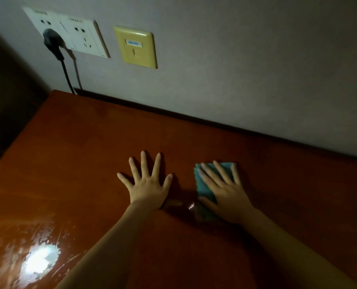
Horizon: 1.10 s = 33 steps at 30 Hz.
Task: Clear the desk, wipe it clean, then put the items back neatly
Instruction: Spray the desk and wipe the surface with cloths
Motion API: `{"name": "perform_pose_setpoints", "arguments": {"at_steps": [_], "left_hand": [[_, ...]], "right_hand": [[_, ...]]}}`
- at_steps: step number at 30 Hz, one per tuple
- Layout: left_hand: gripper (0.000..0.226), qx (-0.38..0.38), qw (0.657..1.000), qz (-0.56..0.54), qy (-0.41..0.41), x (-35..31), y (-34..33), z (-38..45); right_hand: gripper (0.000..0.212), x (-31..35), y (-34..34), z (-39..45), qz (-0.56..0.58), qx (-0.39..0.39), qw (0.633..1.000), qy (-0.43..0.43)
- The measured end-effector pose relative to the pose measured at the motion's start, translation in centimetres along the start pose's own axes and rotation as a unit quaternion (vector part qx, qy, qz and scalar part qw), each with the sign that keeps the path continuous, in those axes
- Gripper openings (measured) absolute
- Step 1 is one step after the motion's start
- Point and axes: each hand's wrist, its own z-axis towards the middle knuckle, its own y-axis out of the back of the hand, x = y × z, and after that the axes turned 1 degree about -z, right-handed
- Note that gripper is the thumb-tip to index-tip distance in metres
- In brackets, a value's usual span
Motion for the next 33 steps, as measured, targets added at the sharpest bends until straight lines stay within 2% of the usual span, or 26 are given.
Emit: {"name": "perform_pose_setpoints", "arguments": {"at_steps": [2,4,6,8,10,13,17,20,23,26,29,31,33], "left_hand": [[0.070,0.005,1.000,0.001,-0.010,0.0,-0.2,-0.4],[0.070,0.005,1.000,0.007,-0.018,0.1,-0.2,-0.5],[0.070,0.003,0.999,0.020,-0.029,0.3,-0.5,-0.8],[0.071,0.010,0.998,0.033,-0.044,0.7,-0.8,-1.5],[0.071,0.016,0.997,0.036,-0.062,1.1,-1.2,-2.5],[0.070,0.021,0.996,0.042,-0.072,1.6,-1.8,-4.5],[0.068,0.029,0.996,0.042,-0.071,1.8,-2.3,-6.0],[0.068,0.036,0.995,0.048,-0.079,2.3,-2.8,-7.2],[0.068,0.028,0.993,0.055,-0.096,3.3,-3.7,-8.9],[0.067,0.023,0.991,0.068,-0.109,4.1,-4.2,-10.1],[0.067,0.017,0.992,0.066,-0.109,4.3,-4.3,-10.4],[0.067,0.014,0.992,0.063,-0.108,4.4,-4.6,-10.8],[0.066,0.016,0.992,0.068,-0.109,4.8,-5.0,-11.7]], "right_hand": [[0.077,-3.2,-0.1,-1.7,0.007,-0.011,0.998,-0.057],[0.079,-5.7,0.1,-1.4,0.031,-0.026,0.984,-0.172],[0.074,-6.4,0.8,0.5,0.042,-0.027,0.958,-0.283],[0.071,-5.2,1.3,2.9,0.059,-0.034,0.938,-0.340],[0.071,-3.0,1.5,4.6,0.070,-0.040,0.937,-0.339],[0.071,1.9,1.3,4.5,0.059,-0.039,0.964,-0.256],[0.071,8.4,-1.0,-1.9,0.035,-0.037,0.994,-0.102],[0.071,8.1,-2.7,-7.9,0.027,-0.012,0.999,-0.041],[0.074,4.1,-3.2,-11.0,0.002,-0.001,0.997,-0.079],[0.077,1.2,-3.1,-10.4,0.012,-0.024,0.977,-0.210],[0.073,2.4,-1.9,-6.6,0.063,-0.028,0.940,-0.333],[0.072,4.8,-1.1,-4.4,0.078,-0.033,0.940,-0.330],[0.072,8.0,-0.9,-3.7,0.064,-0.015,0.962,-0.266]]}}
